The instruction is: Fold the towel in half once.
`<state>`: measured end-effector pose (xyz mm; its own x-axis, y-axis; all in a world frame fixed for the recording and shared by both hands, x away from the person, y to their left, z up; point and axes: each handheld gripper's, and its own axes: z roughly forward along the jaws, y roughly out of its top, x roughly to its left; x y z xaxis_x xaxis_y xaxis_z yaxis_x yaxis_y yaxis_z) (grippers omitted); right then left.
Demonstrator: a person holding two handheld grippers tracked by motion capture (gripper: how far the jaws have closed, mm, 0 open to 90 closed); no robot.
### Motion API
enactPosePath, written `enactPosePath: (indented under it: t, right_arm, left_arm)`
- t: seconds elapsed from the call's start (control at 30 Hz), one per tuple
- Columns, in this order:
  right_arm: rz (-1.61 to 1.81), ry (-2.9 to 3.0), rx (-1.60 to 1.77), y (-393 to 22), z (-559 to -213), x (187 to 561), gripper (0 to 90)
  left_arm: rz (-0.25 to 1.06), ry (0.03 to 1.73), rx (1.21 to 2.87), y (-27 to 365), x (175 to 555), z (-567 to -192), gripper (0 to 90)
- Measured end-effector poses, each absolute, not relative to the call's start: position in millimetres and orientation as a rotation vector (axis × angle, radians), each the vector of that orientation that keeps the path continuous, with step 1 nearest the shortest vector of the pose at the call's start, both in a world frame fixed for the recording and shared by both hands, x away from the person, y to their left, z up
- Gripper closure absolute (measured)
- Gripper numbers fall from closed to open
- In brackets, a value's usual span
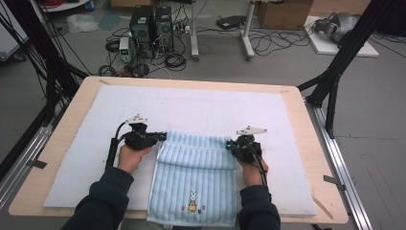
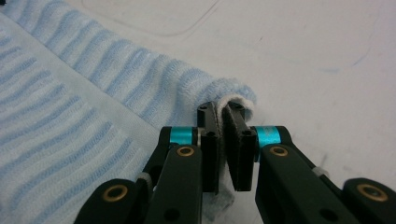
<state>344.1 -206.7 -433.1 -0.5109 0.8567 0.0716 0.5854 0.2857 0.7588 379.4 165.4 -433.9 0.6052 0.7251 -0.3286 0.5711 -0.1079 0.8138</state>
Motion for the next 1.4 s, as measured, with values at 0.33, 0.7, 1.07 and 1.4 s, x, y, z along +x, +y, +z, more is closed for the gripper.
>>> enactPosePath:
  t: [0.33,0.7,1.07,1.4]
  right_arm:
    - [1.128,2.118,1.272,-207,-420,381,85.1]
    - [1.065,2.103,1.263,-195,-422,402,83.5]
    - [1.153,2.056,1.3,-212,-412,395,62.4]
    - [1.146,2.175,1.361,-226,-420,391,60.8]
  left_arm:
    - [0.282,1.008,1.721,168,411,-423,85.3]
    - [0.3,1.061,1.725,171,425,-429,79.7]
    - [0.293,1.04,1.706,177,418,-420,58.0]
    - [0.295,1.005,1.902,155,412,-442,55.2]
